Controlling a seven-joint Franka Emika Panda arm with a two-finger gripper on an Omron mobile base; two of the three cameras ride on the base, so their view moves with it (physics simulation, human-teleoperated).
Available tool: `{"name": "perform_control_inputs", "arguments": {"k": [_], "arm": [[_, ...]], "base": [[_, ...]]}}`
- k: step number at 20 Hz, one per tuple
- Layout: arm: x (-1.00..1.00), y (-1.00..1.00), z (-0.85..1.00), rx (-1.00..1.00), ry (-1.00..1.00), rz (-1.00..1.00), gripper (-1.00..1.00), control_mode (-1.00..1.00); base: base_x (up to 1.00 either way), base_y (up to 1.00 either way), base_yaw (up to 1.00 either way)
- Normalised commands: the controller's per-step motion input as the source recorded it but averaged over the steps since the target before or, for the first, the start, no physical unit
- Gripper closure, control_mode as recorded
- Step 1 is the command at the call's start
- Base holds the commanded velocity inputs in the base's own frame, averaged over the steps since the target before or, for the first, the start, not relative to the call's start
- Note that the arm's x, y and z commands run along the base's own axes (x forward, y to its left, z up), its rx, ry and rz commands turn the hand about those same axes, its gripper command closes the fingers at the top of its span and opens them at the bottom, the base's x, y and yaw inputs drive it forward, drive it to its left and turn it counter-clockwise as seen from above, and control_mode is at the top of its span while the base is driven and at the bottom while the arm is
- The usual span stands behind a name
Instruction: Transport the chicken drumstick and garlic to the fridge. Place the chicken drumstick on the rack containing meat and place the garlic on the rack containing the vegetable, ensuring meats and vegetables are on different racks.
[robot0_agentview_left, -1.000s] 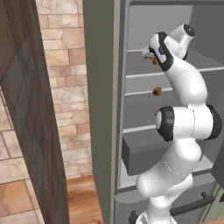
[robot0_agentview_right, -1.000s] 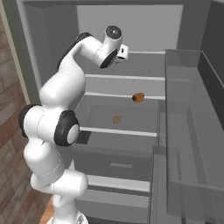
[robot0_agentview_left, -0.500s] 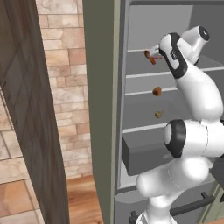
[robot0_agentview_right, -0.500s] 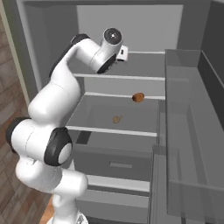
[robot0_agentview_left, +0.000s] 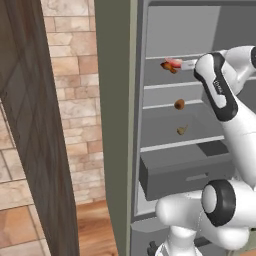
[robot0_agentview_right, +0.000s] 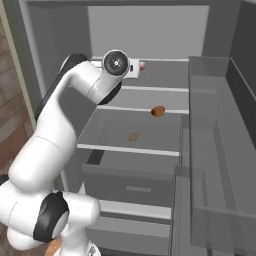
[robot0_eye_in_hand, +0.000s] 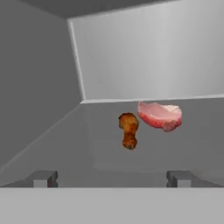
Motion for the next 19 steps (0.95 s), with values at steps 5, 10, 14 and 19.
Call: {"name": "perform_control_inputs", "arguments": {"k": [5,10,14,19], "arm": [[-1.0,0.09,0.62,0.0,0.0,0.0,-1.0,-1.0],[-1.0,0.18,0.41,-0.02,0.0,0.0,-1.0,-1.0],[-1.0,0.09,0.06,-0.07,-0.07,0.0,-1.0,-1.0],[-1.0,0.28,-0.33,-0.1,-0.14,0.0,-1.0,-1.0]], "base": [[0.0,0.0,0.0],[0.0,0.0,0.0],[0.0,0.0,0.0],[0.0,0.0,0.0]]}}
